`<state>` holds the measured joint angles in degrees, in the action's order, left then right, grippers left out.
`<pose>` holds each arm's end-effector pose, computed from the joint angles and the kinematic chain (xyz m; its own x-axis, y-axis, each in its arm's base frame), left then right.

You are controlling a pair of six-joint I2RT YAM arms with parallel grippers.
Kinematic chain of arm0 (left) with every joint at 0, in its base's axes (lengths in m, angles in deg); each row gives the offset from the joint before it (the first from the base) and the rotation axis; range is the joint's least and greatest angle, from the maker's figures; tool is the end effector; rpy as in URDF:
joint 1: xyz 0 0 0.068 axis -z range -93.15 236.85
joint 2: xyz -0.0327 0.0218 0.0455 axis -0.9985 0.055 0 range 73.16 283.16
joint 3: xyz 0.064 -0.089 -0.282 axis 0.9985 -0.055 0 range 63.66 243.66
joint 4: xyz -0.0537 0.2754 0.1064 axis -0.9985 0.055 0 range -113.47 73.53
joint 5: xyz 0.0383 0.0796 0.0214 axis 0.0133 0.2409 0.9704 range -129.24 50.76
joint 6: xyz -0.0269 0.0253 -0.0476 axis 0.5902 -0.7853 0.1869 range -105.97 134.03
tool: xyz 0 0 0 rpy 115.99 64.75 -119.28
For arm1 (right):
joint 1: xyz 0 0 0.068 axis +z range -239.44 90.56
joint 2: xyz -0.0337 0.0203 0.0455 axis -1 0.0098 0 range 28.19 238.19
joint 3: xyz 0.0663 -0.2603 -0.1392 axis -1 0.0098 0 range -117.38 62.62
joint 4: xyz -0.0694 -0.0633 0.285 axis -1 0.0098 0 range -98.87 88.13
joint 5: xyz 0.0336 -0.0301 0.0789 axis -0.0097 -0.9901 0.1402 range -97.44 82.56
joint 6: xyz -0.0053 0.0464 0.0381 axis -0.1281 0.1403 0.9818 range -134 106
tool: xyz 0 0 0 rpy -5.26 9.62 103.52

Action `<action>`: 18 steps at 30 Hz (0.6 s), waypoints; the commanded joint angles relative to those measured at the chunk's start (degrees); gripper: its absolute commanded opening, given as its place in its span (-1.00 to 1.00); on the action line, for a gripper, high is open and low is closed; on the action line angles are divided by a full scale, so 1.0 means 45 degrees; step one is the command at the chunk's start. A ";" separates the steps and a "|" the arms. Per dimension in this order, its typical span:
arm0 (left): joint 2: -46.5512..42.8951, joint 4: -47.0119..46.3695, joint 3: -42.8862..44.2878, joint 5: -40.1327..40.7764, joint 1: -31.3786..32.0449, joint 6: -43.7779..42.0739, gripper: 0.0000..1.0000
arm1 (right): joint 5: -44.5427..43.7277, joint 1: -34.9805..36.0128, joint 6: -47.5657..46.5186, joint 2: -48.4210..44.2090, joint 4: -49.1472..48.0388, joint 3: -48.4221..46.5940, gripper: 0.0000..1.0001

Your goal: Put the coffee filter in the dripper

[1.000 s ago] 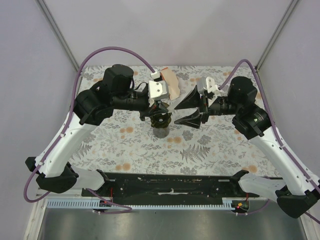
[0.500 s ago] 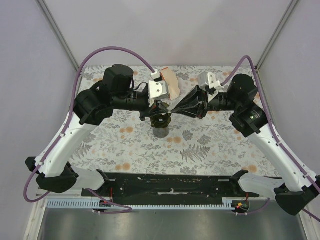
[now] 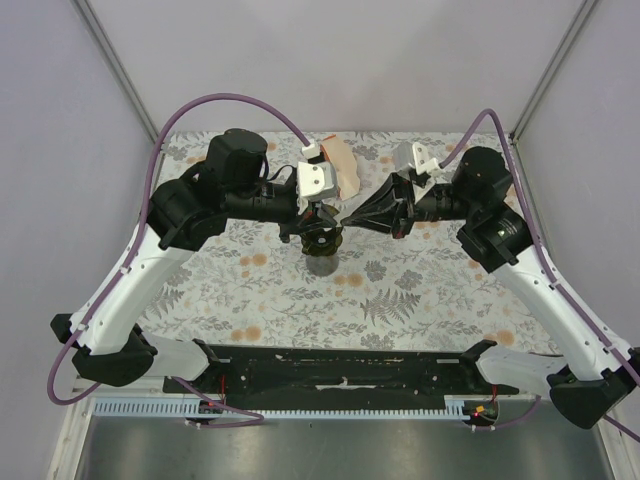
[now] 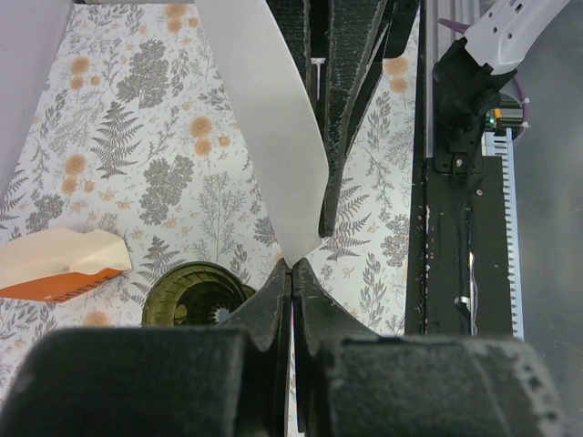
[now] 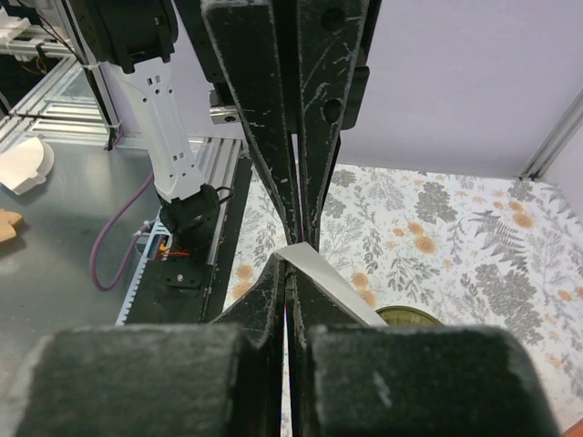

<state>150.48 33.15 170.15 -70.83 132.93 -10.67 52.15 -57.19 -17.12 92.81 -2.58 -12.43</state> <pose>0.1739 -0.2144 0.5411 0.1009 0.4086 -0.9071 0.9840 0.0936 0.1516 0.1996 0.1713 0.4973 0.1153 0.0401 -0.9925 -0.9928 -0.0286 -0.1165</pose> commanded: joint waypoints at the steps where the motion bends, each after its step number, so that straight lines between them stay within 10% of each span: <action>1: 0.0006 -0.0356 0.0084 -0.0031 0.0052 0.0238 -0.96 | -0.0722 0.0001 0.1272 0.0269 -0.0302 -0.0511 -1.00; 10: -0.0034 -0.0239 0.0025 0.0321 0.0032 -0.0172 -0.18 | -0.1854 0.0001 0.2645 0.0132 -0.0225 -0.0043 -1.00; 18: -0.0014 -0.0239 0.0395 0.1883 0.0032 -0.1460 -0.01 | -0.2344 -0.0057 0.2918 0.0502 0.0224 -0.0042 -1.00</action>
<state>150.48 33.43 170.13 -66.17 132.93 -12.47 43.59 -57.19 -5.82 93.97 -2.28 -12.30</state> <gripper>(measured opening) 0.475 0.006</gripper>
